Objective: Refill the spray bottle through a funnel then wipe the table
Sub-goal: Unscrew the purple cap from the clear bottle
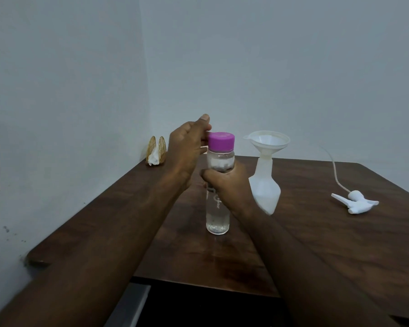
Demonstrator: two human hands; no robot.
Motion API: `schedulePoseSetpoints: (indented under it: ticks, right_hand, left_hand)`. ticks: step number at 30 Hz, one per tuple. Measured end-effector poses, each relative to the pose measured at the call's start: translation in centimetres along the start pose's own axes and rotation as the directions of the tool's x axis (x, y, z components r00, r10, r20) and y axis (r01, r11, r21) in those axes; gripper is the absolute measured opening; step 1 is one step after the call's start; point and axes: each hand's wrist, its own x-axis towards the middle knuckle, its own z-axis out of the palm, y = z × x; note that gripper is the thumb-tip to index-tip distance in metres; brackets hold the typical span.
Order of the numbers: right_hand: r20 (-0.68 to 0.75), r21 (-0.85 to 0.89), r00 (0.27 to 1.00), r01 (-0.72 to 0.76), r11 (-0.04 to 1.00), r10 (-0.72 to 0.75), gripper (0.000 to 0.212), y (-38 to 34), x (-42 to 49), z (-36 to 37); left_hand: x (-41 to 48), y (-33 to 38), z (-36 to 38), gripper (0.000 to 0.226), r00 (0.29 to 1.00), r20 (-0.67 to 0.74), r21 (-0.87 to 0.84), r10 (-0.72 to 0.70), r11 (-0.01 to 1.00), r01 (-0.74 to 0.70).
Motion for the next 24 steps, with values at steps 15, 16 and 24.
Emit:
schedulePoseSetpoints:
  ticks: [15, 16, 24]
  right_hand:
    - [0.012, -0.003, 1.000, -0.013, 1.000, 0.013, 0.018, 0.02, 0.04, -0.07]
    - [0.011, 0.006, 1.000, -0.005, 1.000, 0.005, 0.020, 0.02, 0.09, -0.09]
    - [0.018, 0.014, 1.000, 0.009, 1.000, -0.009, 0.017, -0.13, -0.13, -0.14]
  left_hand:
    - [0.76, -0.11, 0.23, 0.030, 0.998, -0.003, -0.041, -0.058, 0.997, 0.057]
    - [0.84, -0.17, 0.20, 0.032, 0.996, 0.047, -0.033, -0.077, 0.996, 0.079]
    - [0.37, -0.65, 0.23, 0.047, 0.998, 0.013, -0.019, -0.065, 0.998, 0.065]
